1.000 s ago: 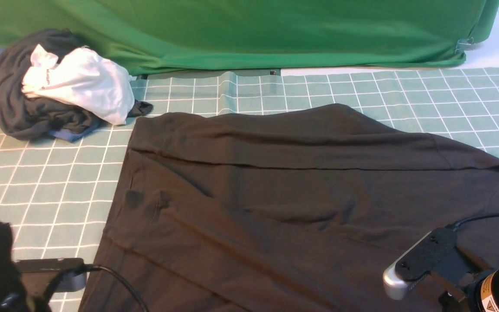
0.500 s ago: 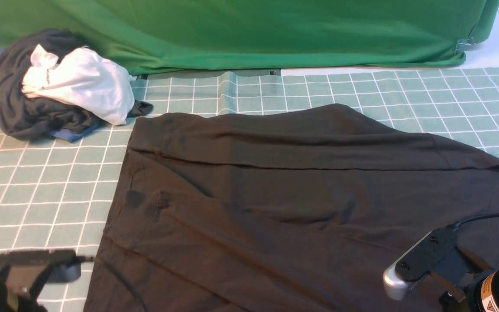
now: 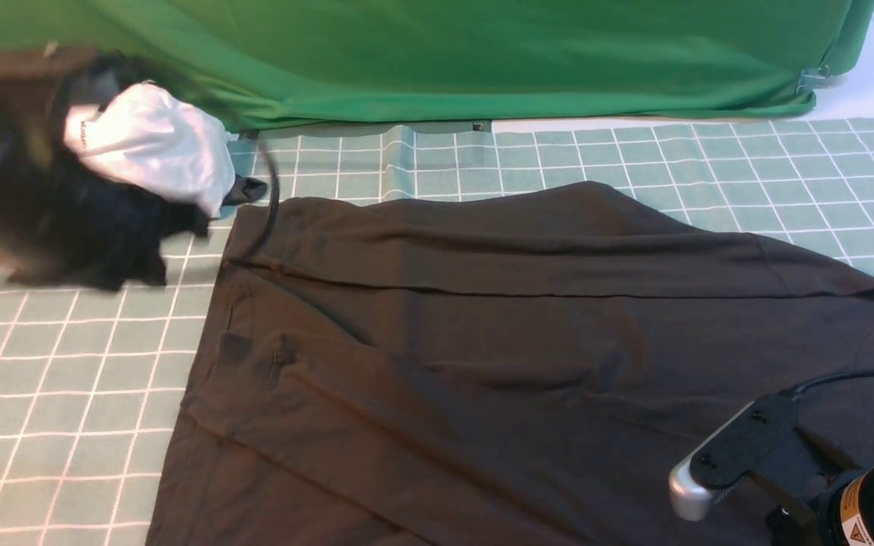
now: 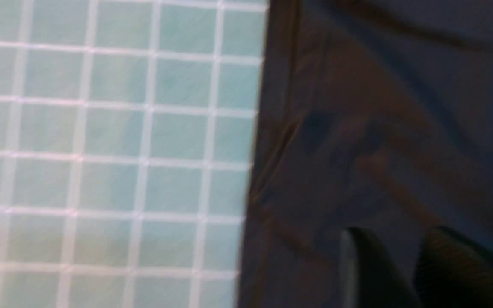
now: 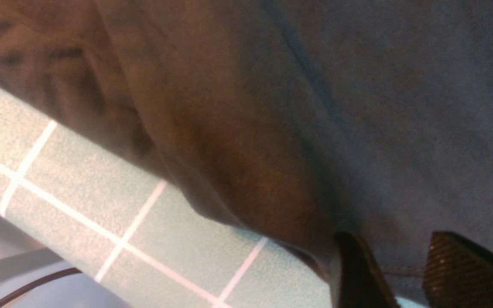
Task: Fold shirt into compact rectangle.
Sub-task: 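Grab the top left corner of the dark shirt with the left gripper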
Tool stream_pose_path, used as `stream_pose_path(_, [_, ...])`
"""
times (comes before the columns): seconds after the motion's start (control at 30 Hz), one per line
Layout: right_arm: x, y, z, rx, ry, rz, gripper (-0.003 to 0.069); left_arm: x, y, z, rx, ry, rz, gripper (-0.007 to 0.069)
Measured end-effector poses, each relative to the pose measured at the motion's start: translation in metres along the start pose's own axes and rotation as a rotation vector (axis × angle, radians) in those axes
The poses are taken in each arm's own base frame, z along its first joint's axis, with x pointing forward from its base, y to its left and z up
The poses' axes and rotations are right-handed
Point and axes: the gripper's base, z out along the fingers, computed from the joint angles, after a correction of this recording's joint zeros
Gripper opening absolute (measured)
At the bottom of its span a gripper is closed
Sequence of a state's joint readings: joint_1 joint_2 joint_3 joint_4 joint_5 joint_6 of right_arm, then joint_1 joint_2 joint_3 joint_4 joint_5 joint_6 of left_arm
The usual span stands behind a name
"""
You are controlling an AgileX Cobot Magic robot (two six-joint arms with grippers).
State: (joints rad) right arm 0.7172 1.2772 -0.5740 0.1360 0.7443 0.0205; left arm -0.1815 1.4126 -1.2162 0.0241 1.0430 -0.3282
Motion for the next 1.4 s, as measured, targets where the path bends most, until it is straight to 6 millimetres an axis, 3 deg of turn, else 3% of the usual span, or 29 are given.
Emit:
stream_pose_path(0.07, [0.0, 0.0, 0.0, 0.0, 0.0, 0.002, 0.0245, -0.019, -0.002, 0.023, 0.039, 0.032, -0.005, 0.0053])
stream_pose_path(0.13, [0.0, 0.0, 0.0, 0.0, 0.0, 0.006, 0.0245, -0.028, -0.005, 0.034, 0.069, 0.036, 0.005, 0.0033])
stream_pose_path(0.23, [0.0, 0.0, 0.0, 0.0, -0.001, 0.021, 0.0245, -0.047, -0.016, 0.088, 0.13, 0.072, 0.028, 0.0006])
stream_pose_path(0.27, [0.0, 0.0, 0.0, 0.0, -0.002, 0.023, 0.0245, -0.05, -0.018, 0.098, 0.147, 0.069, 0.022, 0.0004])
stream_pose_path(0.4, [-0.001, 0.0, 0.0, 0.0, -0.007, 0.025, 0.0245, -0.054, -0.021, 0.133, 0.162, 0.092, -0.002, 0.0002])
stream_pose_path(0.43, [-0.001, 0.0, 0.0, 0.0, -0.008, 0.025, 0.0245, -0.052, -0.02, 0.155, 0.147, 0.117, -0.003, 0.0003])
stream_pose_path(0.6, [-0.001, 0.0, 0.0, 0.0, -0.009, 0.029, 0.0245, -0.05, -0.008, 0.192, 0.073, 0.142, -0.028, 0.0003])
stream_pose_path(0.97, [-0.001, 0.0, 0.0, -0.001, -0.013, 0.045, 0.0245, -0.065, 0.032, 0.199, 0.031, 0.072, -0.167, 0.0012])
stream_pose_path(1.17, [-0.003, 0.0, 0.0, -0.001, -0.031, 0.048, 0.0245, -0.069, 0.033, 0.199, 0.036, 0.023, -0.177, 0.0022])
stream_pose_path(1.33, [-0.003, 0.0, 0.0, -0.002, -0.036, 0.048, 0.0245, -0.074, 0.031, 0.199, 0.059, -0.02, -0.205, 0.0104])
stream_pose_path(1.4, [-0.003, 0.0, 0.0, -0.002, -0.037, 0.048, 0.0245, -0.075, 0.029, 0.199, 0.083, -0.028, -0.241, 0.017])
